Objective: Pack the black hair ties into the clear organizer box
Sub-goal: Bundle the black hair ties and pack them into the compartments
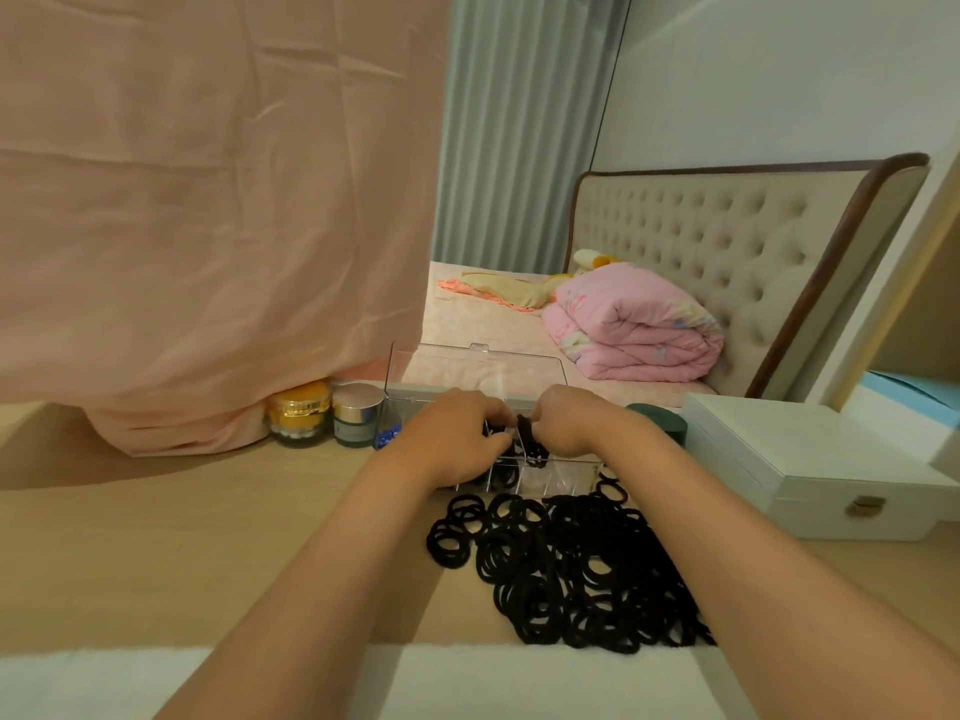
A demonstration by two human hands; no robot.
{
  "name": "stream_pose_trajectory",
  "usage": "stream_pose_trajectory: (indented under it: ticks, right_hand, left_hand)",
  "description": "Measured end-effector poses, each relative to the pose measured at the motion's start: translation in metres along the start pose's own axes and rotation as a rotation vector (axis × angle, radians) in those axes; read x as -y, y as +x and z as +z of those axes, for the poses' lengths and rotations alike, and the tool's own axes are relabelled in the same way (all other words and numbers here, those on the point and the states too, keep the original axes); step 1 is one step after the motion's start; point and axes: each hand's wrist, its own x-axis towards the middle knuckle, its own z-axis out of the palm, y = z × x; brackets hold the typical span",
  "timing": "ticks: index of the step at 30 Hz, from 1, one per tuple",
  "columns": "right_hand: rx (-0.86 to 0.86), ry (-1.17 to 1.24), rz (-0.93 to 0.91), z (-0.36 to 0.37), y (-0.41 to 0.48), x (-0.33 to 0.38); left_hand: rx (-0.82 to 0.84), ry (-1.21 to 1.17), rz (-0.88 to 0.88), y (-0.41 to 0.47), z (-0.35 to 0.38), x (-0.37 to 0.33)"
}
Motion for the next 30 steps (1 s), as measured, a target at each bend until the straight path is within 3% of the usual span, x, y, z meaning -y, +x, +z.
stream_pose_trajectory:
  ticks: [4,10,13,16,18,22,25,27,30]
  right_hand:
    - [0.031,0.066,-0.128,-0.023,-0.014,-0.008]
    - [-0.139,0.27,-0.192,-0.025,-0.026,-0.021]
    - [-0.126,0.115,-0.228,-0.013,-0.033,-0.018]
    - [-0.005,-0.111,-0.249,-0.001,-0.033,-0.013]
    - [0.028,-0.002,-0.252,-0.002,-0.034,-0.015]
    - [-0.168,0.067,-0.253,-0.009,-0.039,-0.023]
    - [-0.059,-0.03,-0.254,-0.002,-0.044,-0.024]
    - [-0.034,0.087,-0.25,-0.001,-0.048,-0.028]
    - [-0.245,0.285,-0.209,-0.009,-0.057,-0.045]
  left_hand:
    - [0.043,0.121,0.022,0.0,0.003,-0.002]
    - [0.03,0.174,0.04,0.002,0.005,-0.005]
    - [-0.005,0.182,0.048,0.002,0.003,-0.005]
    - [-0.044,0.156,0.041,0.002,0.002,-0.003]
    - [-0.006,0.153,0.053,0.001,0.005,-0.004]
    - [0.118,0.269,0.057,0.0,0.012,-0.007]
    - [0.11,0.255,0.054,0.0,0.01,-0.009]
    - [0.092,0.223,0.054,-0.001,0.007,-0.012]
    - [0.033,0.222,0.076,-0.002,0.003,-0.02]
